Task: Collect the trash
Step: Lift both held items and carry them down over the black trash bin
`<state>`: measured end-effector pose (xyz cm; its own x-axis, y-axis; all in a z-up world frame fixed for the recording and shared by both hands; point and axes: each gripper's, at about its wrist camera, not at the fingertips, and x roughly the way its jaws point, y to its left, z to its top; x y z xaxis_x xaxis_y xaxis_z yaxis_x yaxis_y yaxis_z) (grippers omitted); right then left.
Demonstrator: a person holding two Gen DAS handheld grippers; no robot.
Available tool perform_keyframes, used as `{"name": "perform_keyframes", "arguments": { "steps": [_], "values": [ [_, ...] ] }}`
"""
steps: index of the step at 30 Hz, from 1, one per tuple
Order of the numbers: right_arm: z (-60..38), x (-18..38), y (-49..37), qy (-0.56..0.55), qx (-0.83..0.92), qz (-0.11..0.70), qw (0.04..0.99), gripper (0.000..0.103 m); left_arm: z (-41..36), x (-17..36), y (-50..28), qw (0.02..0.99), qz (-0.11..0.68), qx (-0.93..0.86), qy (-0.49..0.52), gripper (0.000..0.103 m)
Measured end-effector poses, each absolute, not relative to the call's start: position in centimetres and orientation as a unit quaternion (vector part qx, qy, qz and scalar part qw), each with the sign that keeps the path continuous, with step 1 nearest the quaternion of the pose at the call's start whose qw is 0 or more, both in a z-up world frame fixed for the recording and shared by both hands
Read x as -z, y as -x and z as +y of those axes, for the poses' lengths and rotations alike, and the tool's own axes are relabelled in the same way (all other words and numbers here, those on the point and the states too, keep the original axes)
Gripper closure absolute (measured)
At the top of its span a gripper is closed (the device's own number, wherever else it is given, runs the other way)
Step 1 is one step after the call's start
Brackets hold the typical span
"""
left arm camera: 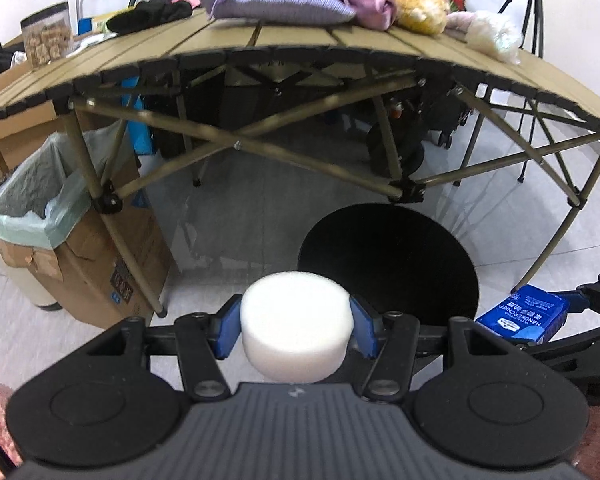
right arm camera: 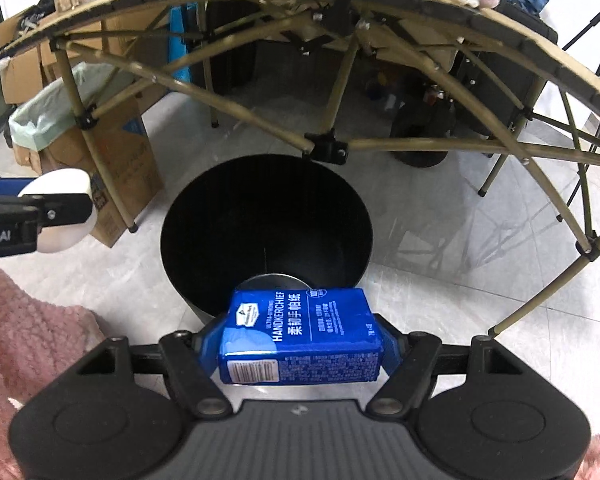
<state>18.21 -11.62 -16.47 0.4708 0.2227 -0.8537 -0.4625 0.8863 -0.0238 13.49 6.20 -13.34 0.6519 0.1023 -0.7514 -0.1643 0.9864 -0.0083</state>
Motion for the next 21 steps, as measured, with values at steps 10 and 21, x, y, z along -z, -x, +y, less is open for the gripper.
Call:
{"name": "perform_keyframes", "arguments": {
  "steps": [10, 21],
  "values": [
    [-9.7, 18.3, -20.2, 0.144, -0.222, 0.471, 0.842, 0.031, 6.6, 14.6, -15.1, 0.896, 0.433, -0.089, 0.036, 0.046],
    [-8.5, 19.5, -22.5, 0.125, -0.239, 0.458, 0.847, 0.031, 6.8, 15.4, -17.9, 0.893, 0.435, -0.110, 0.026, 0.046]
  ]
}}
